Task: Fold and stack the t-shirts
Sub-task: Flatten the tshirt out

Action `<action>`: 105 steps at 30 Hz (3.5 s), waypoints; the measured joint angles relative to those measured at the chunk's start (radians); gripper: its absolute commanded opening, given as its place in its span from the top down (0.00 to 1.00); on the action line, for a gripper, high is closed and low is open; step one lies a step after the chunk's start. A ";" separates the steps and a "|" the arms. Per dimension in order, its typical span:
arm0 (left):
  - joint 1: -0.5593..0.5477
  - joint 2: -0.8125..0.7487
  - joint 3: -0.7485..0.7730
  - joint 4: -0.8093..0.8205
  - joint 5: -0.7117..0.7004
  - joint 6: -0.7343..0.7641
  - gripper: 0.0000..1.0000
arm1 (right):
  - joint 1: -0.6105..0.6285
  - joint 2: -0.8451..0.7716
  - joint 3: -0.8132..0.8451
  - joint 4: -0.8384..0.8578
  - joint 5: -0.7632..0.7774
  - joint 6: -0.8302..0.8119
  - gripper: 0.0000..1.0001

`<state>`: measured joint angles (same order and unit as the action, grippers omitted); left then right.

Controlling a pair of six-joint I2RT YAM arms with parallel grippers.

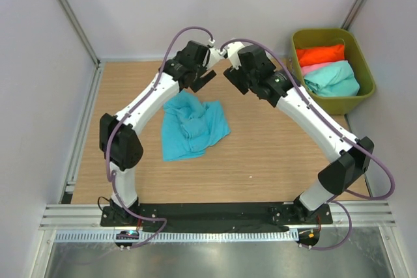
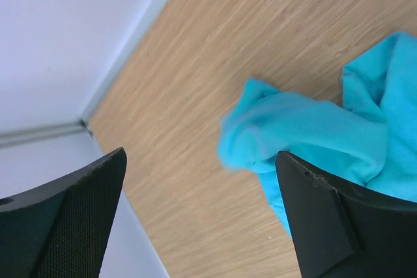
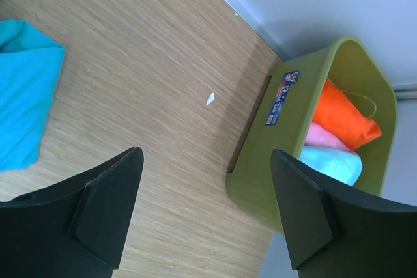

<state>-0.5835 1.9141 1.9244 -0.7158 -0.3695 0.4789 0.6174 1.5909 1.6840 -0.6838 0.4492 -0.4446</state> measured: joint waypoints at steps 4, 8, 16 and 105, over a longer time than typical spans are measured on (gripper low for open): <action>0.024 -0.006 -0.065 0.010 -0.064 -0.131 0.03 | -0.010 -0.035 -0.038 0.001 -0.002 0.004 0.17; 0.084 -0.145 -0.185 -0.025 -0.060 -0.302 0.08 | -0.010 -0.075 -0.061 -0.039 -0.072 0.013 0.20; 0.306 -0.399 -0.412 -0.124 0.149 -0.670 0.23 | 0.009 0.066 0.086 -0.096 -0.266 0.014 0.20; 0.653 -0.034 -0.735 -0.048 0.772 -1.017 0.37 | 0.125 0.368 0.391 0.290 -0.238 -0.006 0.99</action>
<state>0.0692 1.8801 1.1893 -0.7635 0.4026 -0.5385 0.7422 1.9587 2.0750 -0.3943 0.2111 -0.4503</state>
